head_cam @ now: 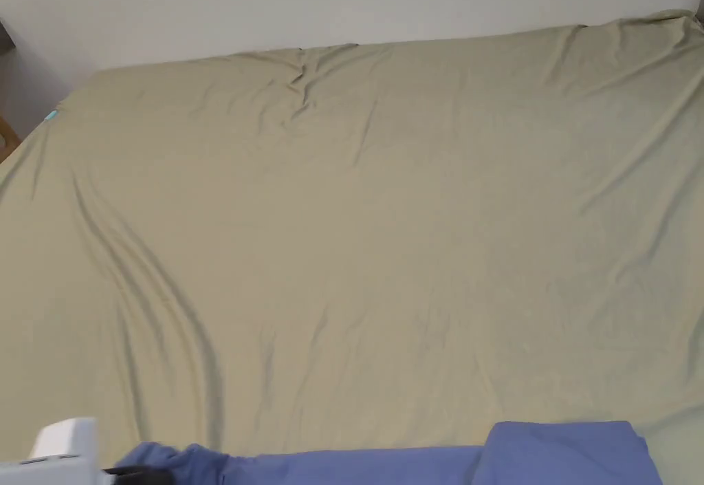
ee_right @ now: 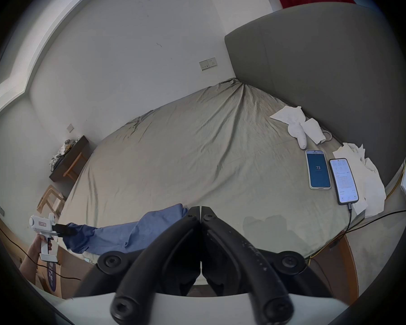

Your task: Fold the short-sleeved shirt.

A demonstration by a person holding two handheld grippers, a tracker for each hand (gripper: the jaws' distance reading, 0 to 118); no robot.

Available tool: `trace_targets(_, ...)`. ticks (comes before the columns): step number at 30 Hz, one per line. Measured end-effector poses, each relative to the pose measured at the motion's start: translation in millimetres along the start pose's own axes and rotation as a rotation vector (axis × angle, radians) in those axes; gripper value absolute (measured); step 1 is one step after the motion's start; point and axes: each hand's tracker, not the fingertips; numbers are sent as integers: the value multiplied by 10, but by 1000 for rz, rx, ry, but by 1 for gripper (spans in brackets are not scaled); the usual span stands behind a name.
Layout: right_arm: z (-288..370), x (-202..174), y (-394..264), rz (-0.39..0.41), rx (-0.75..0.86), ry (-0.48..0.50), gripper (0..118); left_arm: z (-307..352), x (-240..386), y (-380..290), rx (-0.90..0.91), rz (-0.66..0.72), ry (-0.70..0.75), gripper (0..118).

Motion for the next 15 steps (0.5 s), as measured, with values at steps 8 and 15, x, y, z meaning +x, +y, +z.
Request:
trace_targets(8, 185, 151, -55, -24, 28, 6, 0, -1247, 1534, -100, -104, -45, -268, 8)
trace_targets(15, 320, 344, -153, -47, 28, -27, 0, -1675, 1774, -220, -122, -75, -184, 8)
